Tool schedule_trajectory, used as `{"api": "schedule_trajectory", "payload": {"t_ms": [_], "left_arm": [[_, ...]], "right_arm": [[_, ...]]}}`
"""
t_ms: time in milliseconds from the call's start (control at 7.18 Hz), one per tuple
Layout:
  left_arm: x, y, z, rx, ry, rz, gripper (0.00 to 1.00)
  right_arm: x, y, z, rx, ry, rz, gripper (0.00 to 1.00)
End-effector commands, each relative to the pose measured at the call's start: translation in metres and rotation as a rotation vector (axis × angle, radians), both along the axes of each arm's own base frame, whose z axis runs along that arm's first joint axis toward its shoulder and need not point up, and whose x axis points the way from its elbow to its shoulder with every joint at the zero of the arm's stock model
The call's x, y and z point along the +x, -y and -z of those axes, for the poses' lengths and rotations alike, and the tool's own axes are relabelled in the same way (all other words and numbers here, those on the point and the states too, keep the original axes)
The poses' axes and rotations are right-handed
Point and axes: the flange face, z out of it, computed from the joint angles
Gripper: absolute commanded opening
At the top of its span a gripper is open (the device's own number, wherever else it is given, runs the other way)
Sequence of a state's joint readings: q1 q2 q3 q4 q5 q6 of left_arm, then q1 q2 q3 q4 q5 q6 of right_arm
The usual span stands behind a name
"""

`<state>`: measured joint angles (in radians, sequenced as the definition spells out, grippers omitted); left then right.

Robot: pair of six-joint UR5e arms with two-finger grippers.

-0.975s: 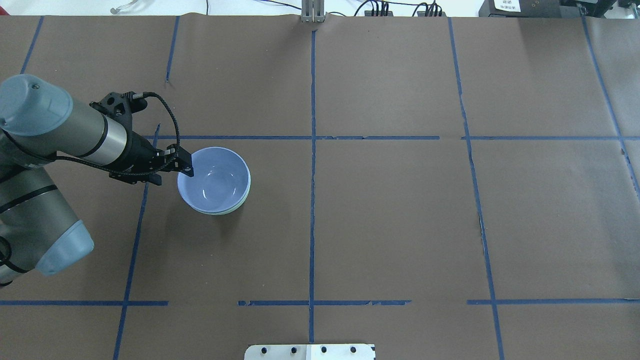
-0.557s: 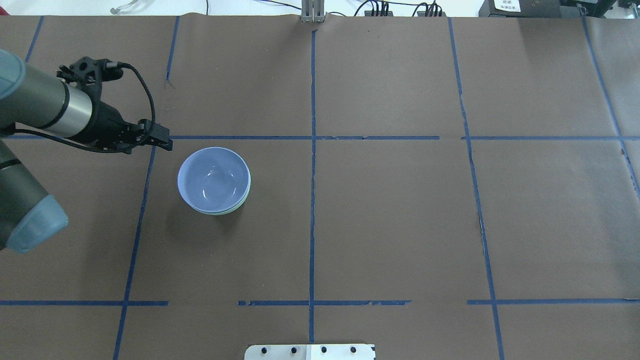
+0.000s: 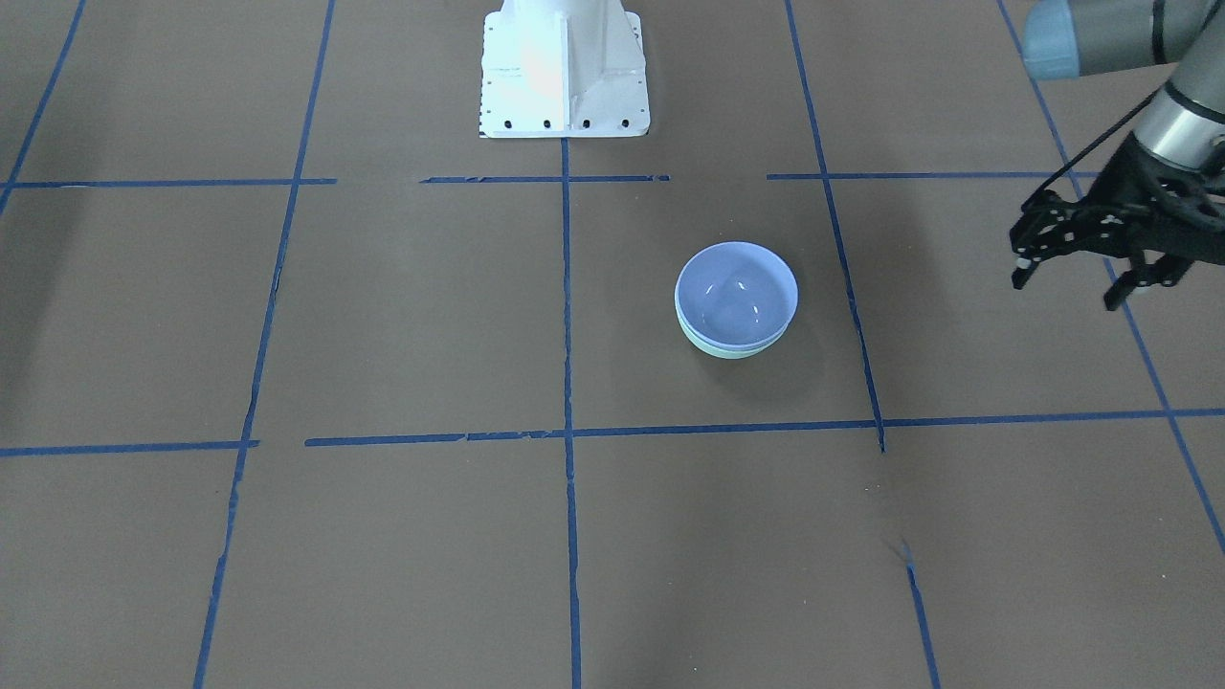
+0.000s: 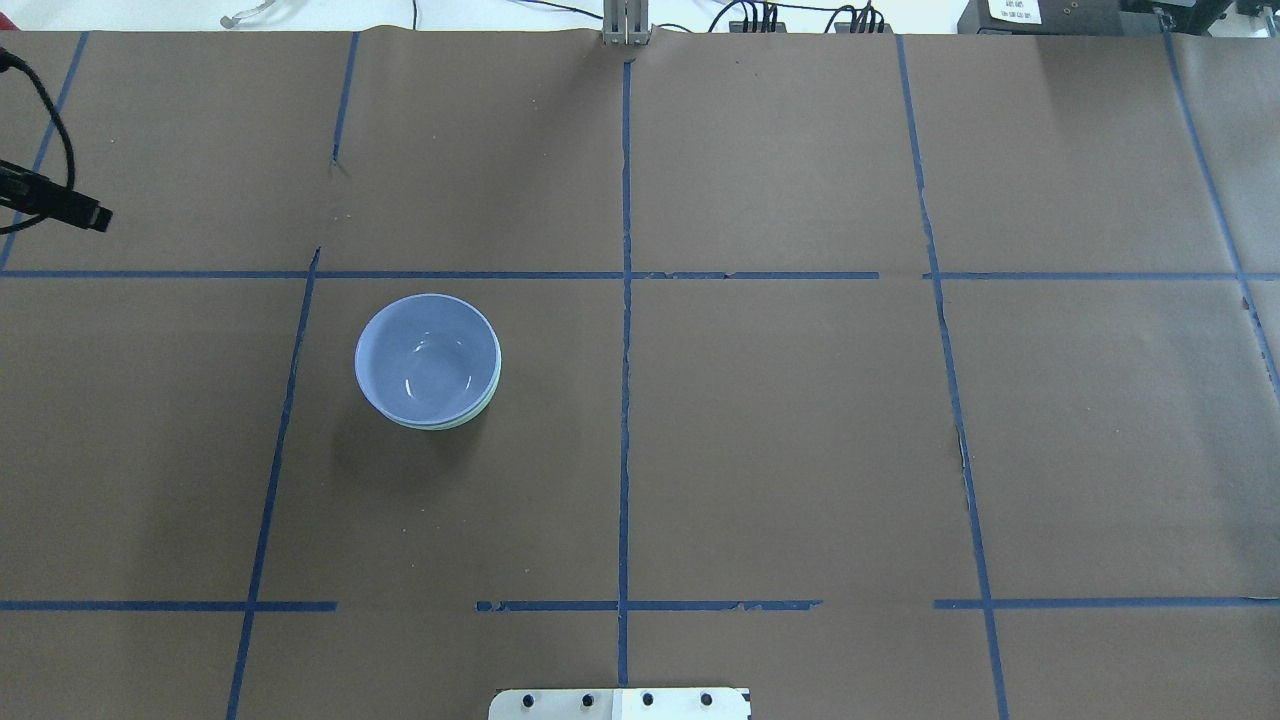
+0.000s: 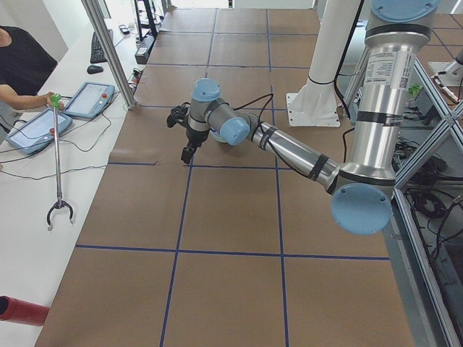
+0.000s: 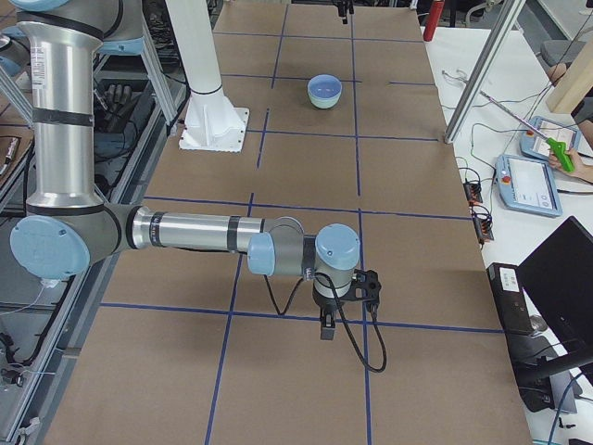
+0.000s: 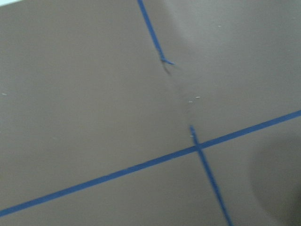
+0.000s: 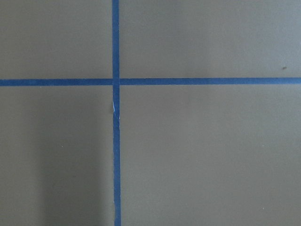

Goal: Stack blue bowl on green bowl

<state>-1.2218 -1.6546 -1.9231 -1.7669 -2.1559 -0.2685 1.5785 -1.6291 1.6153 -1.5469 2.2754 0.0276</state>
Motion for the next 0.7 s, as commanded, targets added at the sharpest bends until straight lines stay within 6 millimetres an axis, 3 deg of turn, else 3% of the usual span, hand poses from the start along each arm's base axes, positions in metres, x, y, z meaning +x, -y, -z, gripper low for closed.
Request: {"api": "schedule_trajectory", "payload": {"t_ms": [0, 139, 278, 557], "left_arm": [[-0.131, 0.003, -0.091, -0.093, 0.026, -0.011, 1.00], [-0.167, 0.000, -0.138, -0.153, 0.041, 0.000, 1.00], [-0.176, -0.006, -0.192, -0.252, 0.030, 0.008, 1.00], [-0.172, -0.035, -0.224, -0.338, -0.032, -0.002, 1.00]], "right_arm": [[0.000, 0.000, 0.000, 0.001, 0.000, 0.000, 1.00], [0.000, 0.000, 0.000, 0.001, 0.000, 0.000, 1.00], [0.000, 0.000, 0.000, 0.001, 0.000, 0.000, 1.00], [0.000, 0.000, 0.000, 0.001, 0.001, 0.000, 1.00]]}}
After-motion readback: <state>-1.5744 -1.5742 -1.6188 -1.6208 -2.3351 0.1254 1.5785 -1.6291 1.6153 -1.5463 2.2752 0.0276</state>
